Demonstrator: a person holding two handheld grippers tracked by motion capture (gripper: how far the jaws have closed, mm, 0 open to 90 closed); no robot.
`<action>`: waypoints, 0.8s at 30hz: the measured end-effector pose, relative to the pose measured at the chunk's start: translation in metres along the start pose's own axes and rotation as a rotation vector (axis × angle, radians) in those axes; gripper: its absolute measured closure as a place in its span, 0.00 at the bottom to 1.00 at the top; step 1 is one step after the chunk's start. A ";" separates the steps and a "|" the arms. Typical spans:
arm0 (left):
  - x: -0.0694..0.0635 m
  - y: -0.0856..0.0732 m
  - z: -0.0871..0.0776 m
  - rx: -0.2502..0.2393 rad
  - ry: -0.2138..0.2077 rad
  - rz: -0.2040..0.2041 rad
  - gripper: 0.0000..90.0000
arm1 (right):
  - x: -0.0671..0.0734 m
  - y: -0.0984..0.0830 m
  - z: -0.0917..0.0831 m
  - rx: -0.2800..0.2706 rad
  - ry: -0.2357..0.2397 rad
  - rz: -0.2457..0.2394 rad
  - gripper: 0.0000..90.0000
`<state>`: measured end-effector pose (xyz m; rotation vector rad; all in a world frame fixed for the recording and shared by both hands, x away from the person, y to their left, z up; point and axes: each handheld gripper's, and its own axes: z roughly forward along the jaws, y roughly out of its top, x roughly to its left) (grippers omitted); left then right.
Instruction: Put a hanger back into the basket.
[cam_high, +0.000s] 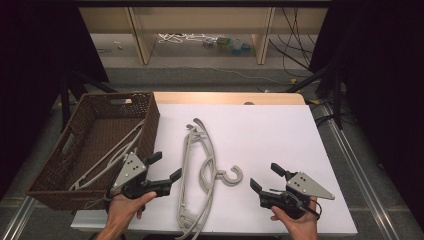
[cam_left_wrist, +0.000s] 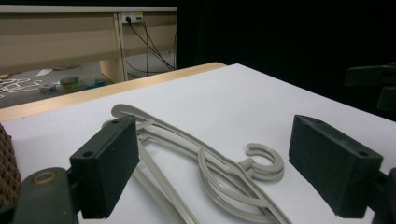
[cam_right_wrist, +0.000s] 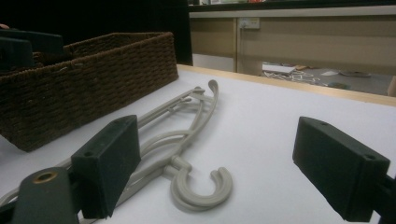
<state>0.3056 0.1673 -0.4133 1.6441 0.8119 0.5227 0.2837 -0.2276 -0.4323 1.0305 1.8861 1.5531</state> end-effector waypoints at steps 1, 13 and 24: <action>-0.001 -0.002 0.001 0.006 0.002 -0.004 0.18 | 0.000 0.000 0.000 0.002 -0.001 0.002 0.18; -0.021 -0.008 0.014 0.149 -0.049 0.043 0.18 | 0.000 0.000 0.000 -0.008 -0.004 -0.001 0.18; -0.039 -0.015 0.036 0.307 -0.150 0.053 0.18 | 0.000 0.000 0.001 0.012 0.000 -0.004 0.18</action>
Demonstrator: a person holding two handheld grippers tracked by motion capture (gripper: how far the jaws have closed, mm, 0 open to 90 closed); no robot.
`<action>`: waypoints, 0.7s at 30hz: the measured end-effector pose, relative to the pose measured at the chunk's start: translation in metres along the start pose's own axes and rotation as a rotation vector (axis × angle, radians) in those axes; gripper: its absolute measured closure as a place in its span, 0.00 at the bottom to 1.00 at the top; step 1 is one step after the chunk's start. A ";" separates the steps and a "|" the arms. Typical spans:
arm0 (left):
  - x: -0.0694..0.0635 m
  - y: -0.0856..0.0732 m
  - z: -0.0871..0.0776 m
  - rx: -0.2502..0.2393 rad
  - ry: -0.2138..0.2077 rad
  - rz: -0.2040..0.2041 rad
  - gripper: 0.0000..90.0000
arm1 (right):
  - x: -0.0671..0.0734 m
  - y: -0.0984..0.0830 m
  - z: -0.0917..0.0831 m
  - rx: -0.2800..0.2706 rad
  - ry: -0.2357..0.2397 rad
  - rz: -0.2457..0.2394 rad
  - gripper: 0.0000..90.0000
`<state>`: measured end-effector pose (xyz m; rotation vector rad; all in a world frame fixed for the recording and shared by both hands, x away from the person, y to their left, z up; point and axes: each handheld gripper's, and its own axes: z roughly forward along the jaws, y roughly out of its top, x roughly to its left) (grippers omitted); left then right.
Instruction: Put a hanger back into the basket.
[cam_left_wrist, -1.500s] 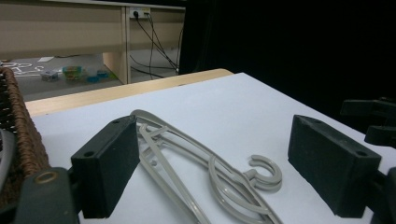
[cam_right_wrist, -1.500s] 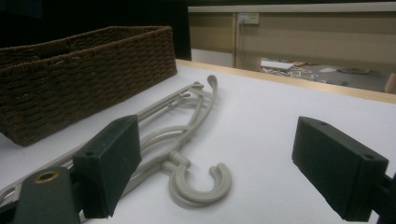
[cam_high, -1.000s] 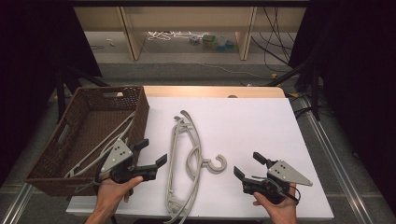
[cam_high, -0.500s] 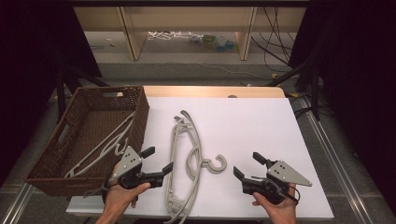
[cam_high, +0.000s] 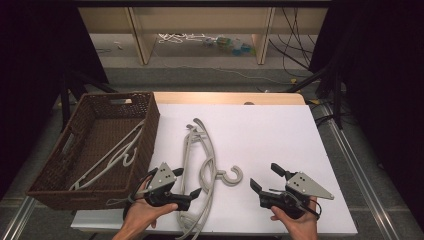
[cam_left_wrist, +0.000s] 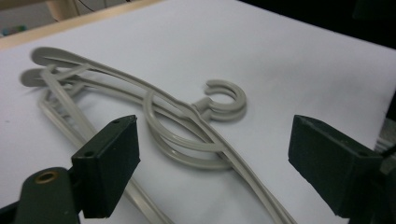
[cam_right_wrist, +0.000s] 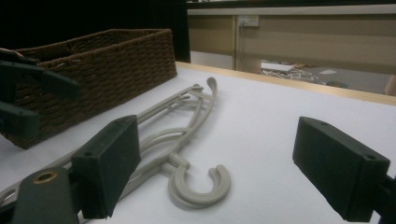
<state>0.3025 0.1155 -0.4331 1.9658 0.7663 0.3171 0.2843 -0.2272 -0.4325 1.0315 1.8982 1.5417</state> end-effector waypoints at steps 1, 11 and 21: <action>-0.001 0.000 0.003 0.019 -0.005 0.014 0.18 | 0.000 0.000 0.000 0.001 0.001 0.001 0.18; -0.008 0.004 0.040 0.232 -0.056 0.014 0.31 | 0.003 0.001 0.001 -0.008 0.005 -0.009 0.18; -0.008 0.010 0.064 0.452 -0.115 0.009 0.45 | 0.003 0.001 0.002 -0.005 0.015 -0.010 0.18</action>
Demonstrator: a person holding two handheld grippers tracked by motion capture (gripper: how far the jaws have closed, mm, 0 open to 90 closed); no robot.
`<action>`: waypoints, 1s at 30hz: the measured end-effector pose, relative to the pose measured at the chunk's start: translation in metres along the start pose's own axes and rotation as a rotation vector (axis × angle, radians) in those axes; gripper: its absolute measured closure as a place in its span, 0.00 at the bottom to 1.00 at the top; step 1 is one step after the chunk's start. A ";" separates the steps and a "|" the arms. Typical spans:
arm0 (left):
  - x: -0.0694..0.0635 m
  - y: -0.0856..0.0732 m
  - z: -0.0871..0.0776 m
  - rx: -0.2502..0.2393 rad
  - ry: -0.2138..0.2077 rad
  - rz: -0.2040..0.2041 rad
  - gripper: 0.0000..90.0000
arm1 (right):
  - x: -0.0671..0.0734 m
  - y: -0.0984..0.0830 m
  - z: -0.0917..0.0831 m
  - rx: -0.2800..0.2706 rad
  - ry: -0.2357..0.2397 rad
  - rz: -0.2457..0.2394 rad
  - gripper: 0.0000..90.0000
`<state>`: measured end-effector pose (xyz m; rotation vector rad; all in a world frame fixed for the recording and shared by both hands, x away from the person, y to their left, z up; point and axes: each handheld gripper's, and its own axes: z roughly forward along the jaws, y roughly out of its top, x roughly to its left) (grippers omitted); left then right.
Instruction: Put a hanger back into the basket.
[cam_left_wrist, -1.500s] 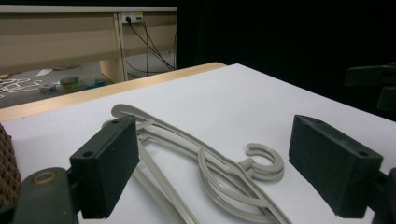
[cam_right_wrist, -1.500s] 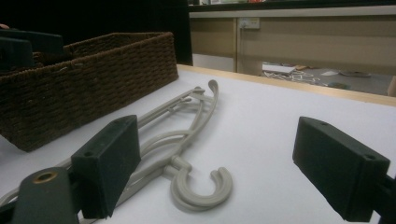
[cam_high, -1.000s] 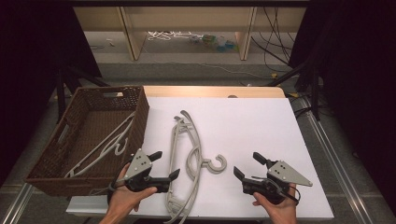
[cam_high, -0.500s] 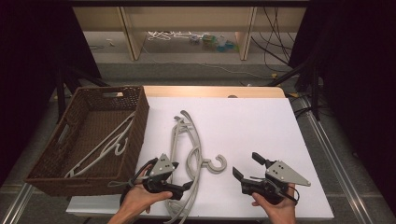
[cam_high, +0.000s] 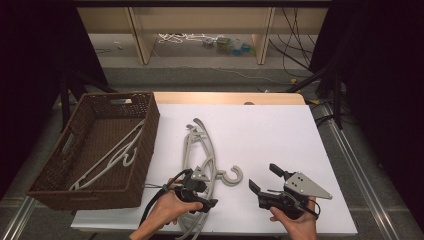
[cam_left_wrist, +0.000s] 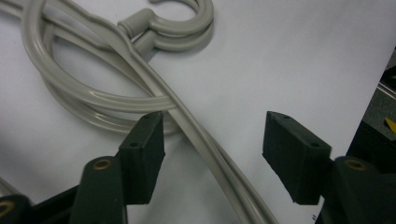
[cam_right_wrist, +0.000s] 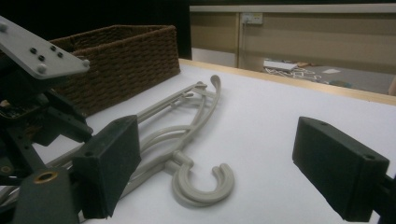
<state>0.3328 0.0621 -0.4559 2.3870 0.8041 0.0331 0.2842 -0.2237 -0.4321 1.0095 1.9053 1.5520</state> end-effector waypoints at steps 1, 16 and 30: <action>0.001 0.000 0.001 0.005 0.006 -0.009 0.46 | 0.000 0.000 0.000 0.002 -0.005 -0.006 0.18; 0.013 0.002 0.016 0.039 -0.066 -0.106 0.58 | 0.000 0.001 0.000 0.002 -0.001 -0.007 0.18; 0.015 -0.004 0.015 -0.038 -0.124 -0.232 0.76 | -0.001 0.001 0.000 0.002 -0.003 -0.004 0.18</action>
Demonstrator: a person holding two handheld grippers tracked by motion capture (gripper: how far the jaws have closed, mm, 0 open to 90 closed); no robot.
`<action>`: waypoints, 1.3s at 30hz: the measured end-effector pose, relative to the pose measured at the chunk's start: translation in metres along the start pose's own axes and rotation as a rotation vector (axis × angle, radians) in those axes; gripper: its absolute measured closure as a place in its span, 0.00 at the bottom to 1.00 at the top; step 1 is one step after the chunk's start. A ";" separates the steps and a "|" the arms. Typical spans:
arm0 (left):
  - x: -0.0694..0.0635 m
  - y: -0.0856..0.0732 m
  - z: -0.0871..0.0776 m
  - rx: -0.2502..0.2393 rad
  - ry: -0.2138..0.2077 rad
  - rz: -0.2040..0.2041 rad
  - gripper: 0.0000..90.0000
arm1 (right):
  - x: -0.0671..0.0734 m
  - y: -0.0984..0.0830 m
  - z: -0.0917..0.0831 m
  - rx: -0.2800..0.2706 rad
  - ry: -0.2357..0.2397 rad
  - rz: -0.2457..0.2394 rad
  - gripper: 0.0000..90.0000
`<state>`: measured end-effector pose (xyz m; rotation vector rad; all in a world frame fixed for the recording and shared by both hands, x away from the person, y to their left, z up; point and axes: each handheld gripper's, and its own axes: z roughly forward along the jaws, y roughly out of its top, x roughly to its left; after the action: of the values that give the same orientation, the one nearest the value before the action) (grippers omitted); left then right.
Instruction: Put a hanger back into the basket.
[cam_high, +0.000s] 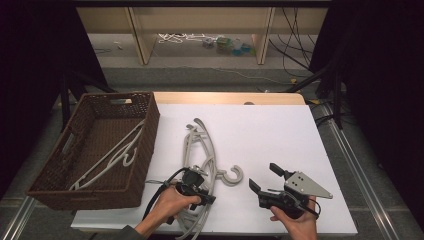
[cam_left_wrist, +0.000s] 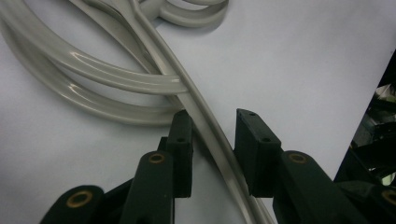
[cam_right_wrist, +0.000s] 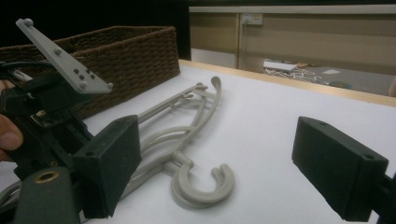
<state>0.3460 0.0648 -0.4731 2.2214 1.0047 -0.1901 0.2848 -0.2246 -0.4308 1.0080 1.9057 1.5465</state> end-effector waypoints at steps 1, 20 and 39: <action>0.001 0.000 -0.001 -0.026 -0.028 -0.028 0.79 | 0.000 0.000 -0.001 0.006 -0.009 -0.003 0.18; 0.021 0.000 -0.029 -0.182 -0.008 -0.064 0.91 | -0.004 0.000 0.000 -0.025 -0.013 -0.033 0.18; 0.029 0.008 -0.082 -0.404 -0.050 -0.142 0.90 | -0.003 0.000 -0.003 -0.012 -0.026 0.008 0.18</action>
<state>0.3604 0.1307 -0.4179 1.7752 1.0685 -0.0943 0.2846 -0.2284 -0.4300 1.0271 1.8743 1.5403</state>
